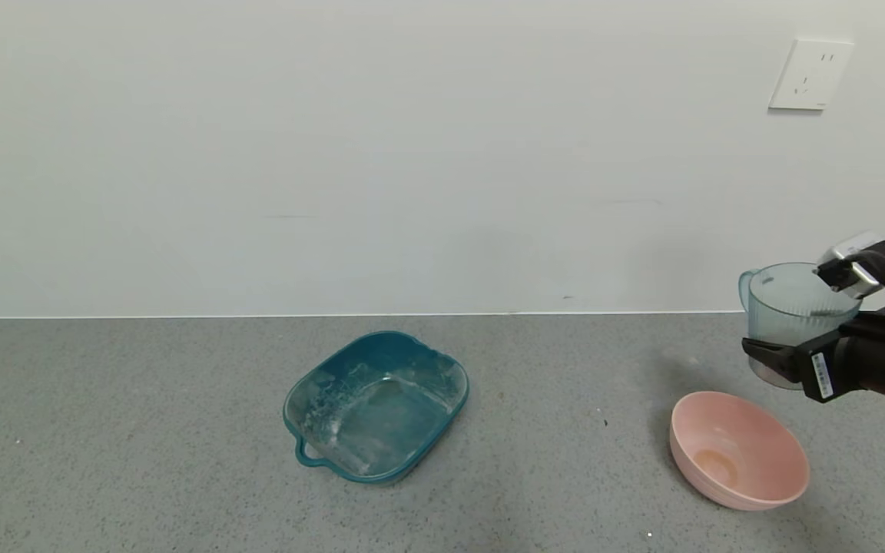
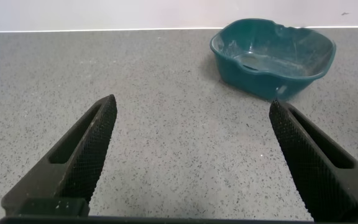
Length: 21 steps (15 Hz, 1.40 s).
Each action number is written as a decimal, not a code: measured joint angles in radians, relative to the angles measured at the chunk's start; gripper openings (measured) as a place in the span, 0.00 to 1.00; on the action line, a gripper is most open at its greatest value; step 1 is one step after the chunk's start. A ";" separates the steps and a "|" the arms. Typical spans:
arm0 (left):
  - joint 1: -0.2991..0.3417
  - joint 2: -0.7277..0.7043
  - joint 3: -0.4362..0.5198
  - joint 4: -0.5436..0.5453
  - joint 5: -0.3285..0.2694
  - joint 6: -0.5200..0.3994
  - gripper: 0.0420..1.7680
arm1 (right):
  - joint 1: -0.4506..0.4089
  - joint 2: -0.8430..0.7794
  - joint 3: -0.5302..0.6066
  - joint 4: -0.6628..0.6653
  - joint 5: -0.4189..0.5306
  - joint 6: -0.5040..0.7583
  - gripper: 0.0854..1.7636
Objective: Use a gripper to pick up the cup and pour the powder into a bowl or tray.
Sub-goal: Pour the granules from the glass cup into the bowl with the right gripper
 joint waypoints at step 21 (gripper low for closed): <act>0.000 0.000 0.000 0.000 0.000 0.000 1.00 | -0.062 0.037 0.104 0.048 -0.274 -0.710 0.75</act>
